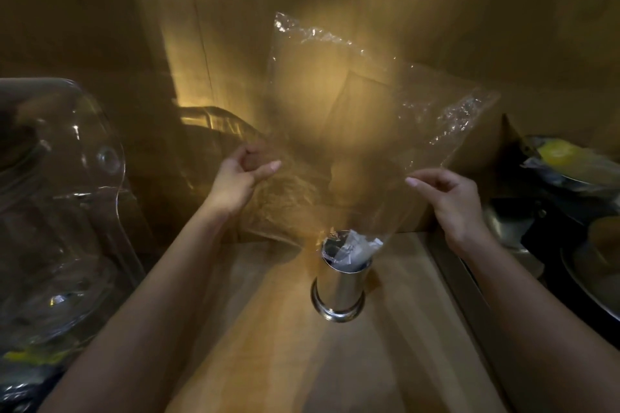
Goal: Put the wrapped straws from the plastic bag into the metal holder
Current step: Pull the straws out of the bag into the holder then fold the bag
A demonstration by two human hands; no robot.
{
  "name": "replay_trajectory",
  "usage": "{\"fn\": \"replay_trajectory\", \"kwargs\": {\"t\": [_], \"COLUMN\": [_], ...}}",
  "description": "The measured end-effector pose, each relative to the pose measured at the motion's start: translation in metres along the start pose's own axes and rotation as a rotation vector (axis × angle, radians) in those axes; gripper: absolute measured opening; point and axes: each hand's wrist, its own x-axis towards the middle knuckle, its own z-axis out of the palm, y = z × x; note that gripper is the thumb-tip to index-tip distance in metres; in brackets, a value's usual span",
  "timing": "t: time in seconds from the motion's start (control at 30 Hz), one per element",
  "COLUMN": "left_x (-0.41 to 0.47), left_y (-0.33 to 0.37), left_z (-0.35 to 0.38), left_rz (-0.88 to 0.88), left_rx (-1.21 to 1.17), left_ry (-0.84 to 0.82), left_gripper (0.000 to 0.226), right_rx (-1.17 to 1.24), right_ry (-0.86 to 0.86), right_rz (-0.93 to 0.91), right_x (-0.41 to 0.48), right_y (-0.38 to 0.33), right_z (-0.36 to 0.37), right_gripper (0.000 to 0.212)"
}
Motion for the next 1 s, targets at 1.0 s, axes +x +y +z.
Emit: {"fn": "replay_trajectory", "kwargs": {"t": [1.0], "left_x": [-0.023], "left_y": [0.003], "left_z": [-0.011], "left_rz": [0.188], "left_rx": [0.079], "left_ry": [0.101], "left_gripper": [0.018], "right_rx": [-0.049], "right_ry": [-0.095], "right_rz": [0.049], "right_x": [-0.014], "right_y": [0.021], "right_z": [0.005], "right_gripper": [0.009]}}
